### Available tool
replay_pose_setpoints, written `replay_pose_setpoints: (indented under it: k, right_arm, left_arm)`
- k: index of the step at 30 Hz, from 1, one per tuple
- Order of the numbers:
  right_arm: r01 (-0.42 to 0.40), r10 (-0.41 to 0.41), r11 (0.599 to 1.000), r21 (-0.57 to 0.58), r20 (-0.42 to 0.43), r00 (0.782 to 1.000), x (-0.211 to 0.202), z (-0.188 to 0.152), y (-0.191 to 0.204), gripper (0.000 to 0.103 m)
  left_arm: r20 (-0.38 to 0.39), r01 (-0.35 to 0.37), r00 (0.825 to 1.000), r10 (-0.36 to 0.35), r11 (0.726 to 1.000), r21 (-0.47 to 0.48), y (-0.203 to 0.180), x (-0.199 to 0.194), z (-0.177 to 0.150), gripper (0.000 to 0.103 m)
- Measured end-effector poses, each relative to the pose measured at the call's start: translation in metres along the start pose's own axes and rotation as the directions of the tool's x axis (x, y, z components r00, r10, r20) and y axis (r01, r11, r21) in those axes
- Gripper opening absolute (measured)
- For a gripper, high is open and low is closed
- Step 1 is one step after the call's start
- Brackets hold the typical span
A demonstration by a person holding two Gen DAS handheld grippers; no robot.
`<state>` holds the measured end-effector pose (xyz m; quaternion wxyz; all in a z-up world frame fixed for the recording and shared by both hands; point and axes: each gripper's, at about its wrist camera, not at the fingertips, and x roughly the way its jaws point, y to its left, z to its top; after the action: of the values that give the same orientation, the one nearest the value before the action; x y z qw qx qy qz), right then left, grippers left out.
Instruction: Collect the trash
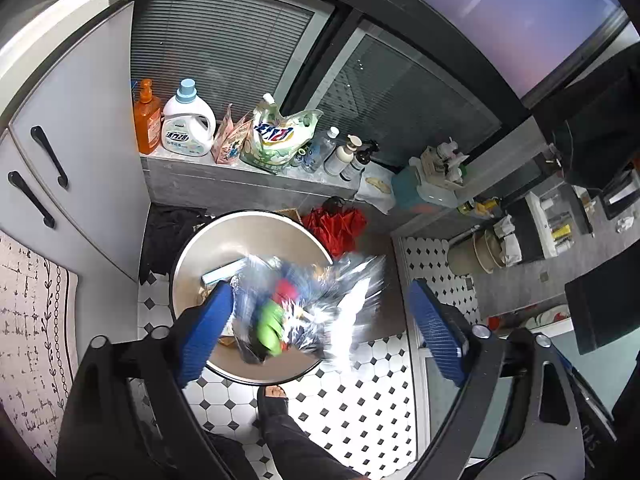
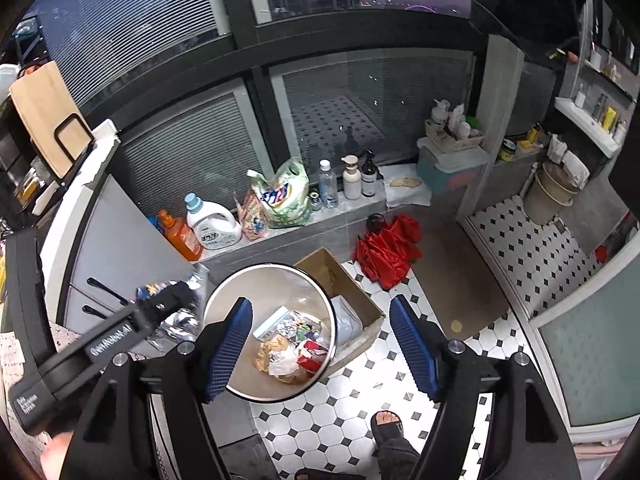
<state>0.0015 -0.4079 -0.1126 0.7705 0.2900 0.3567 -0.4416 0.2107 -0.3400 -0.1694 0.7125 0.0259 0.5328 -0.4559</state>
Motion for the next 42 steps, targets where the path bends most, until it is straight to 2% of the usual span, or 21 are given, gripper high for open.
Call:
replay_pose_setpoints:
  k: [3, 8, 17, 21, 25, 28, 32, 42]
  right_arm:
    - [0.002, -0.002, 1.000, 0.011, -0.001, 1.000, 0.000, -0.002, -0.007, 0.070]
    - [-0.013, 0.013, 1.000, 0.011, 0.000, 1.000, -0.002, -0.006, -0.003, 0.070]
    - [-0.054, 0.055, 0.998, -0.022, 0.029, 0.998, -0.025, -0.012, 0.021, 0.072]
    - [-0.103, 0.106, 0.992, -0.073, 0.040, 0.994, -0.040, -0.012, 0.038, 0.072]
    - [-0.193, 0.203, 0.971, -0.143, 0.056, 0.978, -0.057, -0.006, 0.059, 0.072]
    - [-0.257, 0.274, 0.945, -0.203, 0.059, 0.960, -0.070, -0.003, 0.071, 0.073]
    - [-0.329, 0.354, 0.906, -0.265, 0.051, 0.934, -0.087, 0.000, 0.080, 0.081]
    - [-0.447, 0.495, 0.810, -0.380, 0.036, 0.868, -0.131, -0.004, 0.078, 0.093]
  left_arm:
    - [0.002, -0.002, 1.000, 0.002, 1.000, 0.013, -0.003, -0.001, 0.001, 0.096]
    - [0.028, -0.033, 0.999, 0.033, 0.999, 0.019, 0.001, -0.017, 0.000, 0.097]
    - [0.113, -0.098, 0.989, 0.099, 0.995, -0.011, 0.028, -0.073, -0.006, 0.097]
    - [0.162, -0.138, 0.976, 0.144, 0.989, -0.049, 0.039, -0.105, -0.013, 0.097]
    - [0.233, -0.204, 0.946, 0.225, 0.973, -0.109, 0.046, -0.143, -0.021, 0.097]
    - [0.286, -0.261, 0.909, 0.302, 0.950, -0.174, 0.050, -0.178, -0.030, 0.097]
    - [0.340, -0.324, 0.855, 0.393, 0.914, -0.242, 0.045, -0.214, -0.045, 0.097]
    - [0.406, -0.398, 0.750, 0.523, 0.846, -0.354, 0.024, -0.272, -0.095, 0.097]
